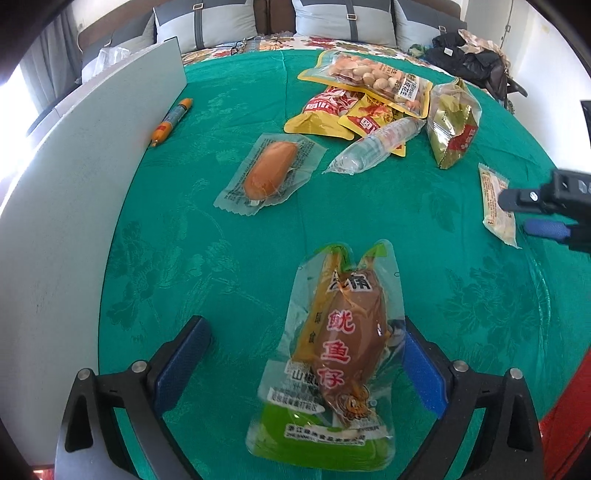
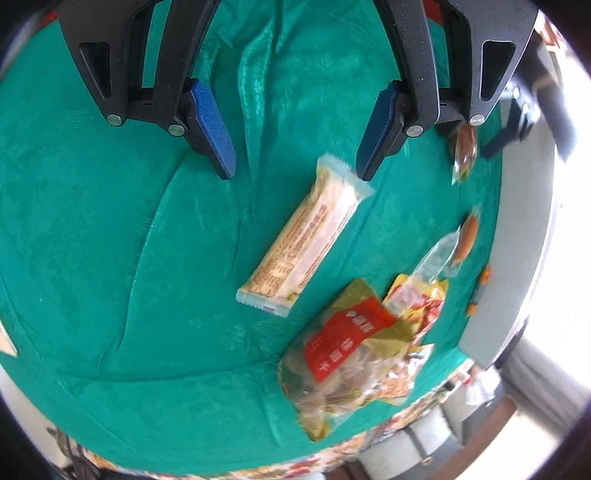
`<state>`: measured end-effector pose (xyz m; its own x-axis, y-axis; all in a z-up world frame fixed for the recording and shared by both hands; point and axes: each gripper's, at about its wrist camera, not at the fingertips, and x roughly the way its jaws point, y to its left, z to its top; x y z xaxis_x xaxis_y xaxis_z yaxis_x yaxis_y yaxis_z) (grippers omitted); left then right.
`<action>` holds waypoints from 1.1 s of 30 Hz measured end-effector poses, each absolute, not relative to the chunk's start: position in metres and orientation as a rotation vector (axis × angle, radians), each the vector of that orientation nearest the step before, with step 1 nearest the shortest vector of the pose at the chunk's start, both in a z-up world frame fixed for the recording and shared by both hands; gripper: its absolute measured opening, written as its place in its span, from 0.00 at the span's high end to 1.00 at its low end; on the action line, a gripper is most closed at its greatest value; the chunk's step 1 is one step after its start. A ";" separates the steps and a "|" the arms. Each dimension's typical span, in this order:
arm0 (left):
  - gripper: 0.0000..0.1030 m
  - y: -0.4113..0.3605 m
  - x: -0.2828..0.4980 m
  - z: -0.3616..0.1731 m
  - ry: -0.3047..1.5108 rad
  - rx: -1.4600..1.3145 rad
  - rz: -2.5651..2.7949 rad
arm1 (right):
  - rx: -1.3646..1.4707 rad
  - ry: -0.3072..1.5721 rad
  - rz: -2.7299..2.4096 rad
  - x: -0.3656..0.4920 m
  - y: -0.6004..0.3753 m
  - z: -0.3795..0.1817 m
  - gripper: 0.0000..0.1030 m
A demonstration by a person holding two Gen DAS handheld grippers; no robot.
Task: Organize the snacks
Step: 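Grasp the cream bread bar with the right gripper while the left holds the squid pack, then carry both snacks into the white cardboard box and open both grippers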
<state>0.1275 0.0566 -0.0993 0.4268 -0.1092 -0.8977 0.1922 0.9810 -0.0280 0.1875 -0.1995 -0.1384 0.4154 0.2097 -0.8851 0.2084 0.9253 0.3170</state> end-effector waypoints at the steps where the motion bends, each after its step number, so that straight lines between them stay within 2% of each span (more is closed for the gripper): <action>1: 0.16 0.056 0.125 -0.098 1.116 0.085 -0.180 | 0.400 1.158 -0.034 0.200 -0.195 -0.138 0.27; 3: 0.38 0.050 0.118 -0.095 1.102 0.103 -0.198 | 0.319 1.182 -0.055 0.217 -0.179 -0.139 0.26; 4: 0.38 0.045 0.114 -0.094 1.094 0.132 -0.202 | 0.261 1.195 -0.051 0.222 -0.170 -0.140 0.28; 5: 0.41 0.040 0.110 -0.093 1.075 0.161 -0.204 | 0.200 1.196 -0.042 0.221 -0.162 -0.140 0.35; 6: 0.42 0.039 0.106 -0.092 1.060 0.163 -0.220 | 0.146 1.188 -0.033 0.219 -0.157 -0.138 0.70; 7: 0.42 0.042 0.104 -0.092 1.057 0.132 -0.242 | 0.143 1.185 0.000 0.214 -0.158 -0.135 0.80; 14: 0.43 0.076 0.091 -0.079 1.069 -0.163 -0.322 | 0.446 1.121 0.204 0.160 -0.212 -0.114 0.81; 19: 0.43 0.101 0.088 -0.039 1.018 -0.295 -0.350 | 0.463 1.107 0.274 0.145 -0.198 -0.089 0.81; 23: 0.43 0.151 0.086 0.011 0.930 -0.338 -0.310 | 0.420 1.047 0.431 0.147 -0.129 -0.045 0.81; 27: 0.43 0.224 0.088 0.048 0.862 -0.313 -0.155 | 0.365 0.981 0.650 0.156 -0.019 0.002 0.81; 32: 0.42 0.311 0.101 0.048 0.855 -0.228 0.098 | 0.232 0.959 0.835 0.156 0.115 0.031 0.80; 33: 0.41 0.322 0.103 0.043 0.865 -0.203 0.136 | 0.200 0.964 0.849 0.157 0.138 0.030 0.76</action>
<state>0.1029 0.3221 0.0433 0.6421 0.0365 -0.7658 -0.2008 0.9720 -0.1220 0.1574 0.1383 0.0300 0.2846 0.7131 -0.6407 -0.5458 0.6700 0.5032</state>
